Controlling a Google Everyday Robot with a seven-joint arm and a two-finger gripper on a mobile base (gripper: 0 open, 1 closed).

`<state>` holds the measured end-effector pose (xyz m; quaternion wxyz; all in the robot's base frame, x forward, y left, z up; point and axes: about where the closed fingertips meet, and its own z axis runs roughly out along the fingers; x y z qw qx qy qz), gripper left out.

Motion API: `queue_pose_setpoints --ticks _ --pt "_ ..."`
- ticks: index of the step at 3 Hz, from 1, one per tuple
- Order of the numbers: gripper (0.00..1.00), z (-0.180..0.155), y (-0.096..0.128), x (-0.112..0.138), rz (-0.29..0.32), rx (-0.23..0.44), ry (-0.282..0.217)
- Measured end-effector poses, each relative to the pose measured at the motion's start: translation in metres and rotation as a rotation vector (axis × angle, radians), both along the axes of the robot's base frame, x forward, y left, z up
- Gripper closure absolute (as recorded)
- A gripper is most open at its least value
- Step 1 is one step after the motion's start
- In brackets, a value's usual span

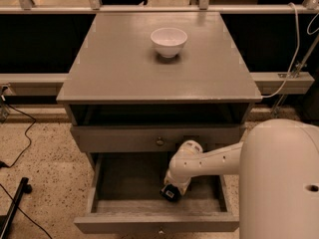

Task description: Pick rxbar blueberry from middle drawer and place on counter

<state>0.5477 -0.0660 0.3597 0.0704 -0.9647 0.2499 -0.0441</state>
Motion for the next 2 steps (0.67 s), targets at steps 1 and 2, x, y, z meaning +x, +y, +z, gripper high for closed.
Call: queue_pose_setpoints --ticks 1,2 --pt "0.75 0.0023 -0.0010 -0.0003 -0.004 0.000 0.005" --pt "0.74 -0.0012 -0.0057 -0.0012 -0.022 0.015 0.027"
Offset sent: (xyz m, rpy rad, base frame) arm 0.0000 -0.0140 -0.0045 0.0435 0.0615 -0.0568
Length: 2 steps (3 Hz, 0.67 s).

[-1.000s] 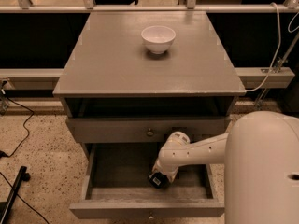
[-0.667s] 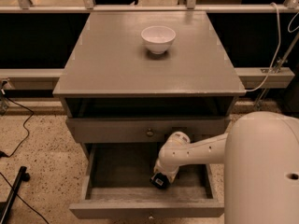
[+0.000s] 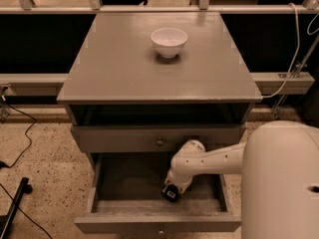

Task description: Pick rxbar blueberry from middle drawer and place on counter

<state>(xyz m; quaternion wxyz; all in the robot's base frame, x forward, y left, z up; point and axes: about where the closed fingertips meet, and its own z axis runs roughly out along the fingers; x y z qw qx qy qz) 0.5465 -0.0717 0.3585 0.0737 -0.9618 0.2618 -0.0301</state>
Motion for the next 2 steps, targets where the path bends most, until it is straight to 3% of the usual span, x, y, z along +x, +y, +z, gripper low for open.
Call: queue_pose_setpoints --ticks 1,2 --pt "0.79 0.0027 0.0000 0.0000 0.000 0.000 0.000" --pt "0.97 0.0046 -0.0061 -0.0005 -0.020 0.066 0.008"
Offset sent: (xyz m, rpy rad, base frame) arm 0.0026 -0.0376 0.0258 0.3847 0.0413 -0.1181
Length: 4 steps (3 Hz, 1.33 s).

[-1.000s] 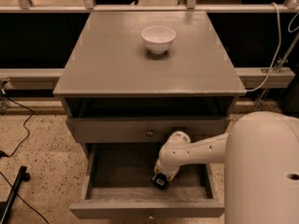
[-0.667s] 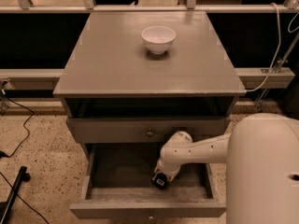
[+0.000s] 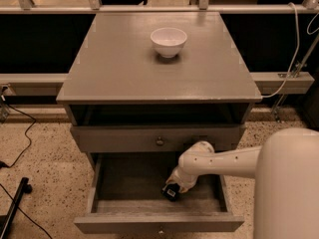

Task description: Pick rxbar blueberry from middle drawer and place on counter

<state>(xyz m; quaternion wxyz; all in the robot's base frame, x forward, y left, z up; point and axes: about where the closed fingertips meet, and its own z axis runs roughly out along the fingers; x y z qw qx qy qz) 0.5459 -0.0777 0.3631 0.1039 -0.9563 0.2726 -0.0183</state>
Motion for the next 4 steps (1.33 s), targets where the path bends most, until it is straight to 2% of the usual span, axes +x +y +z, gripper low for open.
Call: queue_pose_setpoints --ticks 1,2,3,4 --pt "1.00 0.019 0.013 0.010 -0.087 0.231 -0.020" --pt "1.00 0.062 0.031 0.003 -0.125 0.469 -0.037" --pt "1.00 0.103 0.006 -0.021 -0.082 0.562 -0.106" --pt "1.00 0.114 -0.061 -0.057 -0.068 0.547 -0.155"
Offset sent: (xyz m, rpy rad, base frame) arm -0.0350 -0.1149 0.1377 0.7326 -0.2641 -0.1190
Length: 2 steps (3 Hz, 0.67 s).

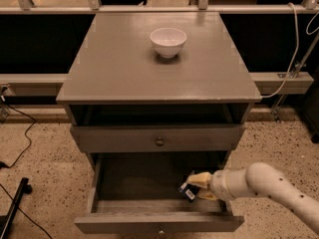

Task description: Pick rxbar blueberry from middle drawer and place on counter

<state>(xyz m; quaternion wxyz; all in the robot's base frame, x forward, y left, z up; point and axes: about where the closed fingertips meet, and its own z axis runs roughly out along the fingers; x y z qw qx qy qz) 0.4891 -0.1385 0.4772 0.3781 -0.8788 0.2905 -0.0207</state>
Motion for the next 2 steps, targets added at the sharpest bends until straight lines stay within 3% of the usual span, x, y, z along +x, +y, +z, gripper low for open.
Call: queue_pose_setpoints --ticks 1,2 --pt "1.00 0.031 -0.052 -0.026 -0.028 0.016 -0.086" --pt "1.00 0.092 -0.099 -0.046 -0.070 -0.005 -0.214"
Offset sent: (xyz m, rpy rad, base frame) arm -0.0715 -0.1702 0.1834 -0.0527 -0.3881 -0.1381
